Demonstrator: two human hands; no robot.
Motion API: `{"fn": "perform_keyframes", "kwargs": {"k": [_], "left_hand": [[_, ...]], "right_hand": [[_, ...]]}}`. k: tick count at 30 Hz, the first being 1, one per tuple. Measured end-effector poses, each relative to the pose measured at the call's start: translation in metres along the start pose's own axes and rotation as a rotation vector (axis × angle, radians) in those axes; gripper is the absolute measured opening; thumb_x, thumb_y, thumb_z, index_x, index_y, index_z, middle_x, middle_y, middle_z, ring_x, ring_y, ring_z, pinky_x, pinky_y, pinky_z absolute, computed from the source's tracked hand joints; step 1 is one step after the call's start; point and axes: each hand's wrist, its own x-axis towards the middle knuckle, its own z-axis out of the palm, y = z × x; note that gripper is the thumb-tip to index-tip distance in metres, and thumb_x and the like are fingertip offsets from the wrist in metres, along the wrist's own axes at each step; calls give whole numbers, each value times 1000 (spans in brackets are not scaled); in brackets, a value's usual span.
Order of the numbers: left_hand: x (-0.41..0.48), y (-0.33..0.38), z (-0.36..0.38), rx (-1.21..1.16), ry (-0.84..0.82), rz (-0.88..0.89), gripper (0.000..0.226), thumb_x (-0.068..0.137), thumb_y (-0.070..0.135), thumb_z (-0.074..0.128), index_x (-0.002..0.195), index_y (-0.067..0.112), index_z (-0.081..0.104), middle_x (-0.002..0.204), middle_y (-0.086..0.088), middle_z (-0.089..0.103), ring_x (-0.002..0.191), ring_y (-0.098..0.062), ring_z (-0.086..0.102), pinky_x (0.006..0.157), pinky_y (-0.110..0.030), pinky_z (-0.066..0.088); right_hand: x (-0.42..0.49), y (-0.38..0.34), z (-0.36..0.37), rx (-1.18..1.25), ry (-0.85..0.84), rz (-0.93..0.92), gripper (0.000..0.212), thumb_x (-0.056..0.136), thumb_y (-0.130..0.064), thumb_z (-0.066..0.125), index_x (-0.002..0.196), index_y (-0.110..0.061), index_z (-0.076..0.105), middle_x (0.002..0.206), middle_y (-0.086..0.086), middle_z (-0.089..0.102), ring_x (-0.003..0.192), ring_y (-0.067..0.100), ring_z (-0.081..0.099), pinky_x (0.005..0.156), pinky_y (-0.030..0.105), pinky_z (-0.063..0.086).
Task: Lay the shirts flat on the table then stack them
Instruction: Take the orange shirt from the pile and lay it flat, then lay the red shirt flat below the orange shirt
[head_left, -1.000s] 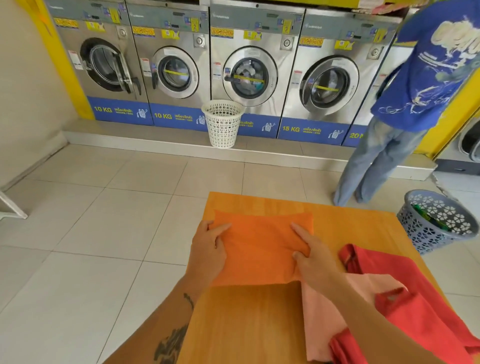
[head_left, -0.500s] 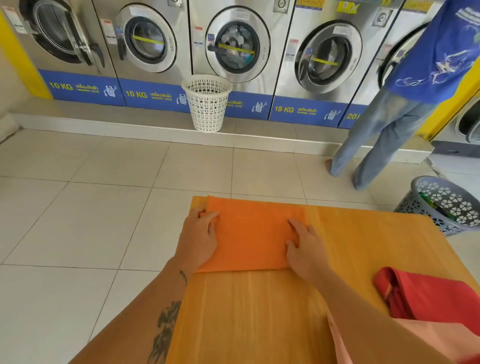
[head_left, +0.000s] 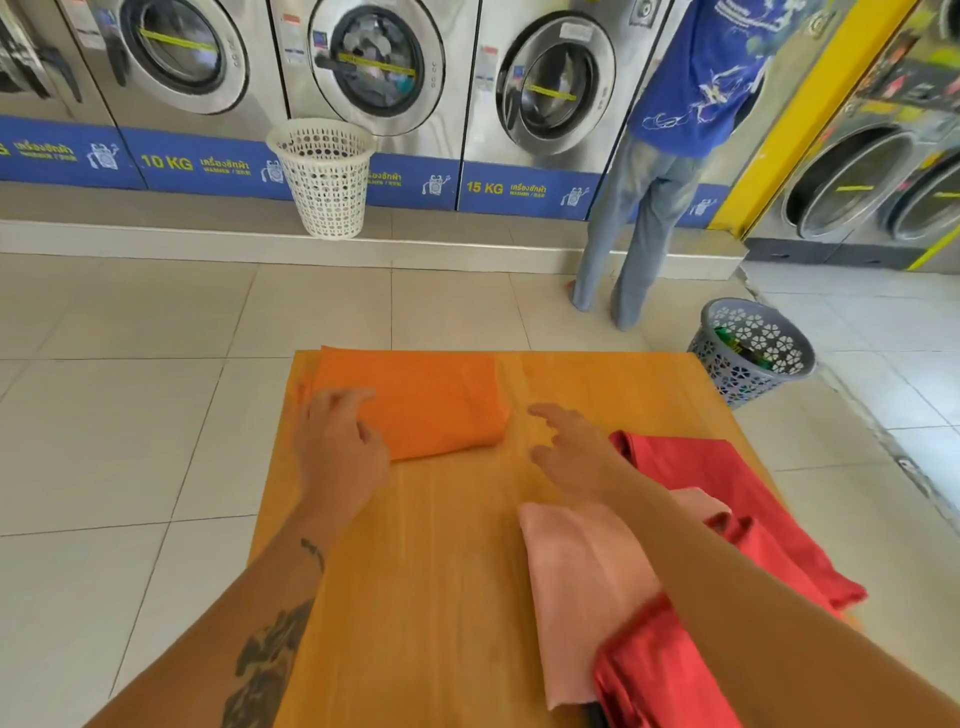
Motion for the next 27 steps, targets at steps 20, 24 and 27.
{"fn": "perform_keyframes", "kwargs": {"k": [20, 24, 27], "left_hand": [[-296, 166, 42, -23, -421, 79, 67, 88, 50, 45, 150, 41, 21, 136, 11, 34, 122, -14, 36, 107, -38, 36], [-312, 168, 40, -174, -520, 79, 76, 82, 52, 56, 146, 54, 17, 132, 12, 28, 123, -9, 36, 108, -33, 36], [-324, 170, 43, -245, -550, 99, 82, 83, 39, 65, 143, 63, 14, 135, 17, 19, 125, 0, 32, 107, -21, 32]], "right_hand": [[-230, 174, -88, -185, 82, 121, 85, 88, -38, 57, 150, -41, 0, 131, 8, 37, 113, 33, 51, 92, 51, 47], [-235, 175, -89, -117, 118, 37, 87, 86, -32, 61, 148, -47, 1, 121, 7, 41, 105, 30, 52, 89, 49, 47], [-241, 174, -83, -112, 111, -22, 91, 86, -29, 61, 145, -54, -4, 110, 4, 41, 90, 25, 53, 83, 46, 48]]}}
